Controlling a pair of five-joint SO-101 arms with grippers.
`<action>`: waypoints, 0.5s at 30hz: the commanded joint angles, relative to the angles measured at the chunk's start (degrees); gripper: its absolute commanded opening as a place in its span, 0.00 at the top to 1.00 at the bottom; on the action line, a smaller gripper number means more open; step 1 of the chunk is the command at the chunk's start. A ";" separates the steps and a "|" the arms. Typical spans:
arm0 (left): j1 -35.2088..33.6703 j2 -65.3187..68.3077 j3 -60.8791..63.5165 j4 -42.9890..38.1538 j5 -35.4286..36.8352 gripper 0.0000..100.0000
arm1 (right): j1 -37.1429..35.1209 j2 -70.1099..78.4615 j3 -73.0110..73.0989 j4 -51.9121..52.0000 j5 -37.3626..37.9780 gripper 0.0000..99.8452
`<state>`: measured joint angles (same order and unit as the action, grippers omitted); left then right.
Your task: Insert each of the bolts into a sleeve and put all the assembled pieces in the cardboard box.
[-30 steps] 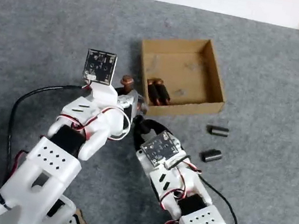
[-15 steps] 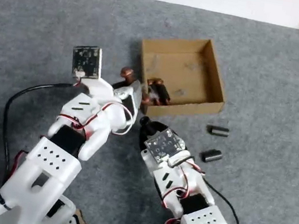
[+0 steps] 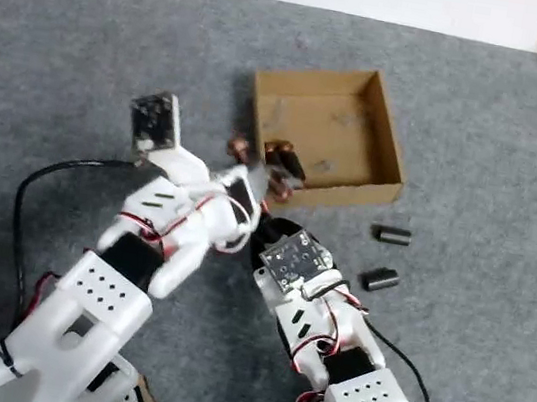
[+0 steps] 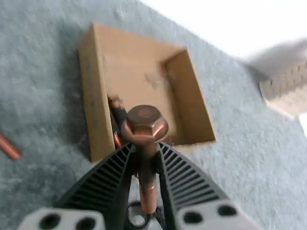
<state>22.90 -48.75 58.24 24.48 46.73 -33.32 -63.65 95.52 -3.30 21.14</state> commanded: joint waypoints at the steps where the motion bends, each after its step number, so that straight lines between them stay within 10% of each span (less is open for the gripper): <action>1: 1.54 -2.59 -0.66 -1.41 0.35 1.00 | 1.10 -0.48 8.66 -0.31 0.53 1.00; 15: -1.80 -2.59 1.27 -1.32 -5.80 1.00 | 1.10 -0.48 8.66 -0.31 0.53 1.00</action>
<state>22.11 -49.36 59.74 24.13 41.71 -33.05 -63.56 95.52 -3.30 21.14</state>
